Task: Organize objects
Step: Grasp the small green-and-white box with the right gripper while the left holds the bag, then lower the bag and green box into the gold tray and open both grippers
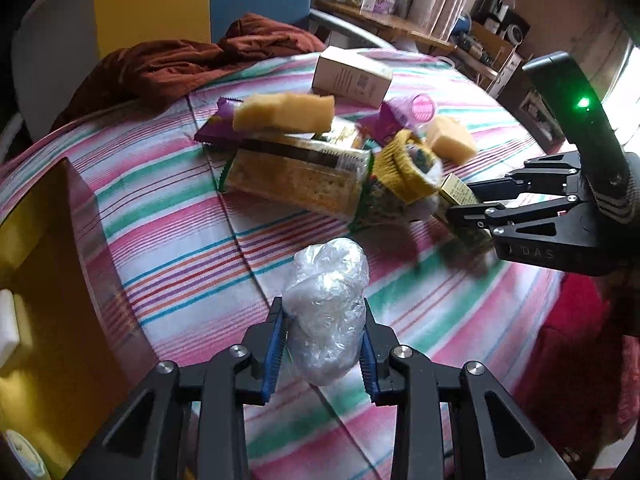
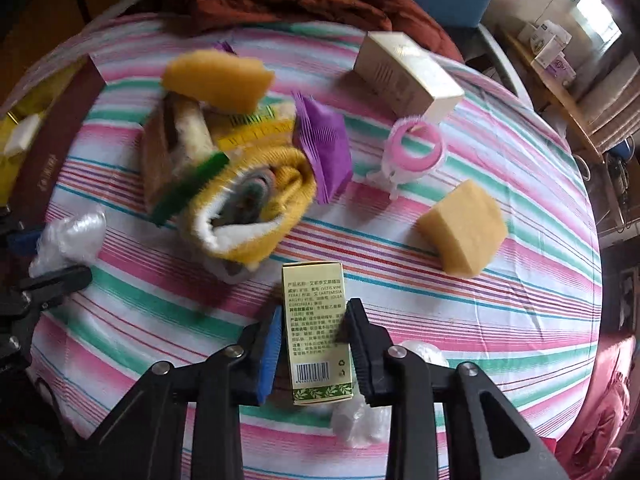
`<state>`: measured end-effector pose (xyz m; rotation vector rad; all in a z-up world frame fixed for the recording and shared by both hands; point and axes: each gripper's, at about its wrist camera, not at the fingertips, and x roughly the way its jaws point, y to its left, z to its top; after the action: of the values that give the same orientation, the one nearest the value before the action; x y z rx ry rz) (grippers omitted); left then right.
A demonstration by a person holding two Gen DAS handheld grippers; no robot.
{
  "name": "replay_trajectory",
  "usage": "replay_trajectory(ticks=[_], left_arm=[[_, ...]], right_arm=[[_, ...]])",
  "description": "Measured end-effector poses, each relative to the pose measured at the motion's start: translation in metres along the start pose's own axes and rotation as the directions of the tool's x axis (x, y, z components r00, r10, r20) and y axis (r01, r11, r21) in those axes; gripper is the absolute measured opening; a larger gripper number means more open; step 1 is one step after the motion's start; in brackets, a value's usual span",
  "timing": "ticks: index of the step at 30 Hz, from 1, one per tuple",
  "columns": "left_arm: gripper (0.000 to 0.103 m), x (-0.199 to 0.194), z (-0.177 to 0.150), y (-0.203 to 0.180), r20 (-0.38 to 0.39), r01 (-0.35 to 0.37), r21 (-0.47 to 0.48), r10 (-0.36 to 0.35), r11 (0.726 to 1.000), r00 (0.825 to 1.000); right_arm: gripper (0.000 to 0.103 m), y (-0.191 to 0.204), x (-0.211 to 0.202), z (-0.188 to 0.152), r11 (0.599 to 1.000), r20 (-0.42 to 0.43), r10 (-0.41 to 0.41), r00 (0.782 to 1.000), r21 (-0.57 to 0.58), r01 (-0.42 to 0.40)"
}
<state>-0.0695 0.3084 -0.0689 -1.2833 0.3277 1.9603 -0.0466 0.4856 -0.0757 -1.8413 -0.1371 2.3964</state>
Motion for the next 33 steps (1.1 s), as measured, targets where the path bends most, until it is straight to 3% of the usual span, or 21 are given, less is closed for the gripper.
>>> replay_trajectory(ticks=[10, 21, 28, 33], left_arm=[[0.033, -0.048, -0.024, 0.013, 0.114, 0.037, -0.076, -0.028, 0.996, 0.993], [0.033, -0.107, -0.059, 0.068, 0.228, -0.012, -0.213, 0.061, 0.977, 0.972], [0.033, -0.149, -0.088, 0.139, 0.282, -0.132, -0.357, 0.241, 0.925, 0.929], [0.034, -0.162, -0.107, 0.177, 0.265, -0.226, -0.421, 0.357, 0.878, 0.896]], right_arm=[[0.031, 0.009, -0.059, -0.031, 0.996, 0.154, 0.035, 0.987, 0.079, -0.048], [0.031, 0.094, -0.101, -0.012, 0.973, 0.311, 0.217, 0.925, 0.007, -0.231], [0.031, 0.177, -0.104, 0.020, 0.923, 0.321, 0.381, 0.867, -0.077, -0.377], [0.032, 0.236, -0.099, 0.037, 0.888, 0.288, 0.460, 0.840, -0.137, -0.439]])
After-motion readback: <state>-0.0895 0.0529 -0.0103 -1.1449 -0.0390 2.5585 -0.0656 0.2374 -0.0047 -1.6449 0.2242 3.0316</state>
